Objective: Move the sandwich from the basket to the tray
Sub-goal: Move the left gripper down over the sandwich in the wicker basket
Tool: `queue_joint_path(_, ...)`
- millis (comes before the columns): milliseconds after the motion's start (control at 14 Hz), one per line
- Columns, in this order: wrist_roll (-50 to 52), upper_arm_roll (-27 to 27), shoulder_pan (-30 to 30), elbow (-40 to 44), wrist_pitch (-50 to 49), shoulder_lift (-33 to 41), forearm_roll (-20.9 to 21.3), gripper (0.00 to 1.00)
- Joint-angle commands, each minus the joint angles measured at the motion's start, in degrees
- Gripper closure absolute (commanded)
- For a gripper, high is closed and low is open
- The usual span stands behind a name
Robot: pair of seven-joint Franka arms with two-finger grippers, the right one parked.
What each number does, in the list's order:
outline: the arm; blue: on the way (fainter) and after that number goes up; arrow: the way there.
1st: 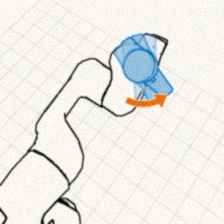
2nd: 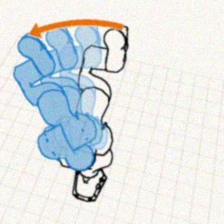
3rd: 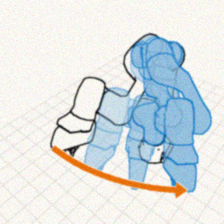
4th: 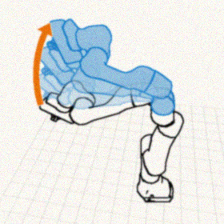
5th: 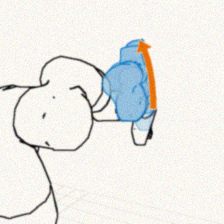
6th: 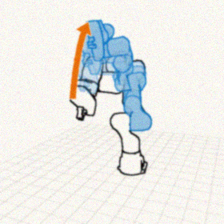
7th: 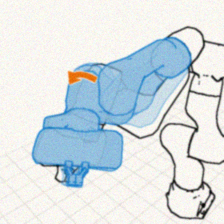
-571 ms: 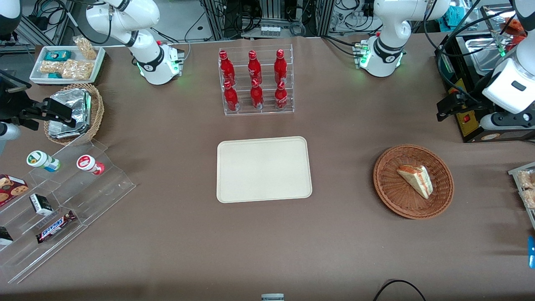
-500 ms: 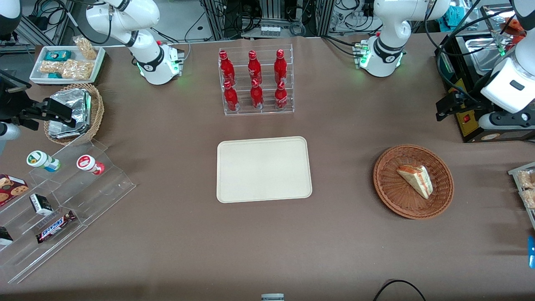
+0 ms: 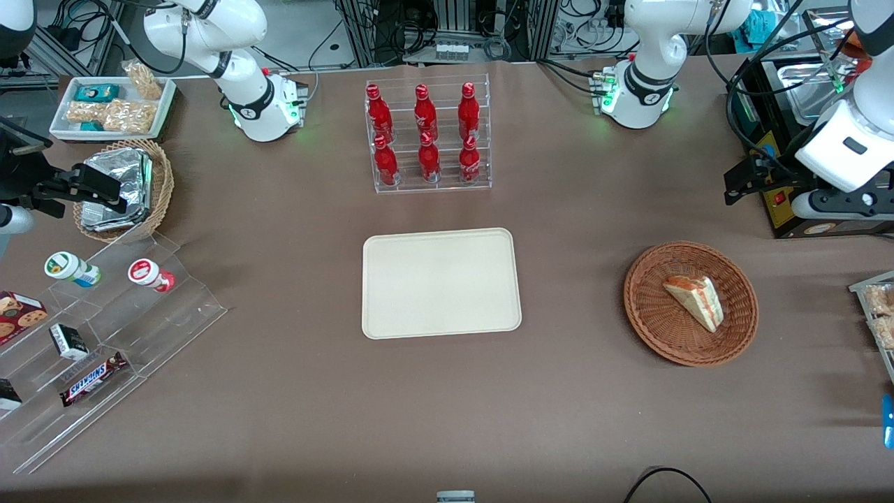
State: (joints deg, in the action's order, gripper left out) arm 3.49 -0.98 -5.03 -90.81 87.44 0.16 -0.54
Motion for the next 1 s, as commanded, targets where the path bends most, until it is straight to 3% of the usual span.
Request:
queue_joint_path(0, -0.8, 0.2, -0.1, -1.5, 0.7, -0.1, 0.9, 0.00)
queue_joint_path(429, -0.6, 0.5, 0.4, -4.4, 1.8, -1.6, 1.0, 0.00)
queue_joint_path(643, -0.6, 0.8, 1.8, -12.3, 12.3, -1.8, 4.3, 0.00)
queue_joint_path(929, -0.2, 0.7, 5.8, -25.1, 29.3, -2.1, 4.4, 0.00)
